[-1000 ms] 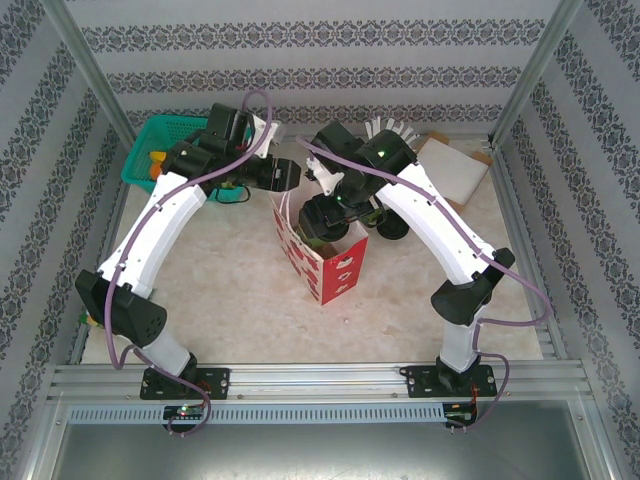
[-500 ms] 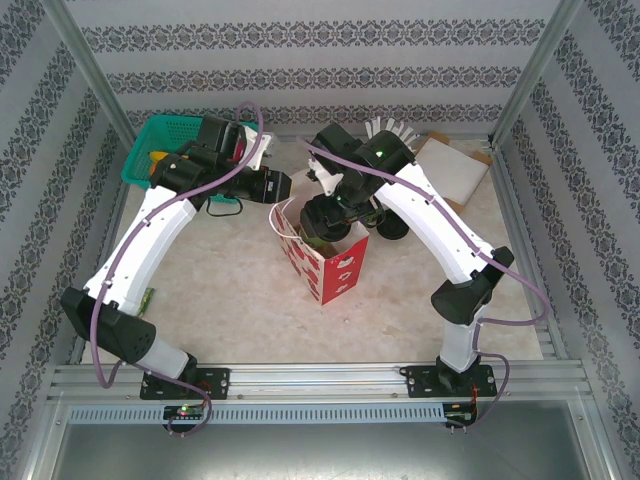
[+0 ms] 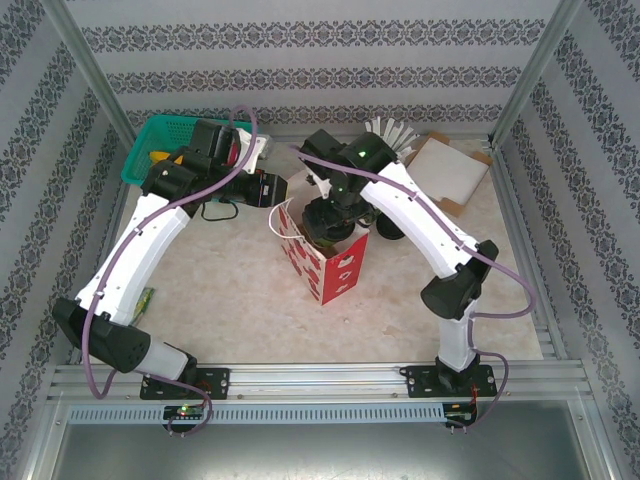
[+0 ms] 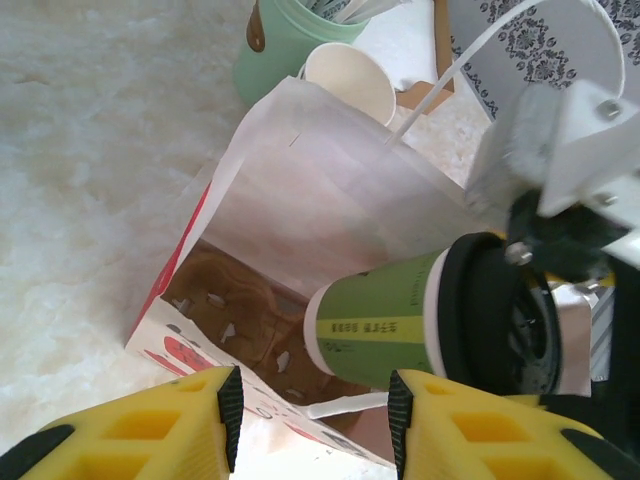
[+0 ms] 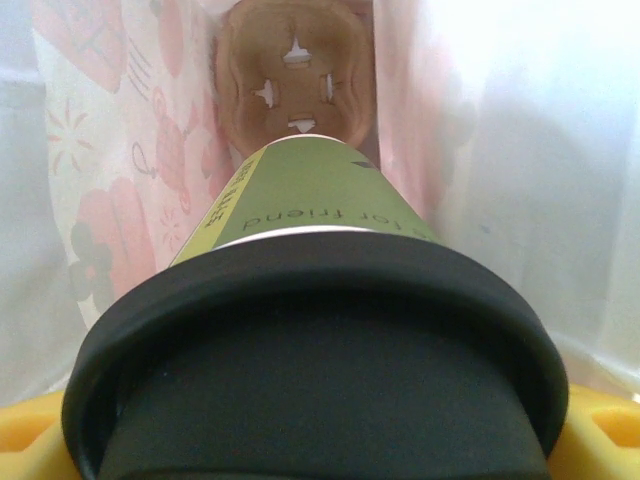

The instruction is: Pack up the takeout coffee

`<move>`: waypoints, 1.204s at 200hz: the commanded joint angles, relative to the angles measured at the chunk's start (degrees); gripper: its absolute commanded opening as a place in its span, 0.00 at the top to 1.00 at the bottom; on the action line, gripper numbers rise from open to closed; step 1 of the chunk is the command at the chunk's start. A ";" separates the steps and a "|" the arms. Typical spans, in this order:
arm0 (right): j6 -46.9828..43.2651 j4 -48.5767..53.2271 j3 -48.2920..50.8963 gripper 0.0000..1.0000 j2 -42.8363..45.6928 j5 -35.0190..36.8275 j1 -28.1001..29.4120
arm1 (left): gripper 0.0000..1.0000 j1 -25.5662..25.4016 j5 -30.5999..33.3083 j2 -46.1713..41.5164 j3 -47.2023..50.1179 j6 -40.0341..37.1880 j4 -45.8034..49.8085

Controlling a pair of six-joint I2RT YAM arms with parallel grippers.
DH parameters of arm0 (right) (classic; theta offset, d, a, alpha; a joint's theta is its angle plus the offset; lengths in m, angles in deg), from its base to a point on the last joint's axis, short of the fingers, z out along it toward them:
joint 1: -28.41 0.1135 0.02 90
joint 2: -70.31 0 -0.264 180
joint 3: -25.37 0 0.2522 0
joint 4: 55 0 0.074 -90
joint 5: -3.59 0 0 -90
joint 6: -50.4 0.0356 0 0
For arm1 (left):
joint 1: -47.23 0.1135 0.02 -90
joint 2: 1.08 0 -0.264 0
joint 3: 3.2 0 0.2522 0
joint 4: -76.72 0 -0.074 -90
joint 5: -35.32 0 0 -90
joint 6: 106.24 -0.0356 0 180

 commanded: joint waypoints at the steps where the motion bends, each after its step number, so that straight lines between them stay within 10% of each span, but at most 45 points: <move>1: 0.00 1.62 -1.89 0.37 -1.67 1.32 1.03 | 0.56 -0.85 -0.78 -1.27 0.89 -0.45 -0.89; 106: 0.37 0.48 0.60 0.37 -3.44 -2.18 2.53 | 0.52 -0.64 -0.44 -1.80 0.66 0.35 -1.78; 155: -0.13 0.31 4.15 0.37 -2.43 -0.21 2.18 | 0.35 2.53 9.38 -1.52 -0.56 2.41 -0.26; 241: -5.48 -0.48 7.20 0.37 0.05 -1.04 1.56 | 0.31 2.79 5.11 8.81 -6.36 -12.46 -1.77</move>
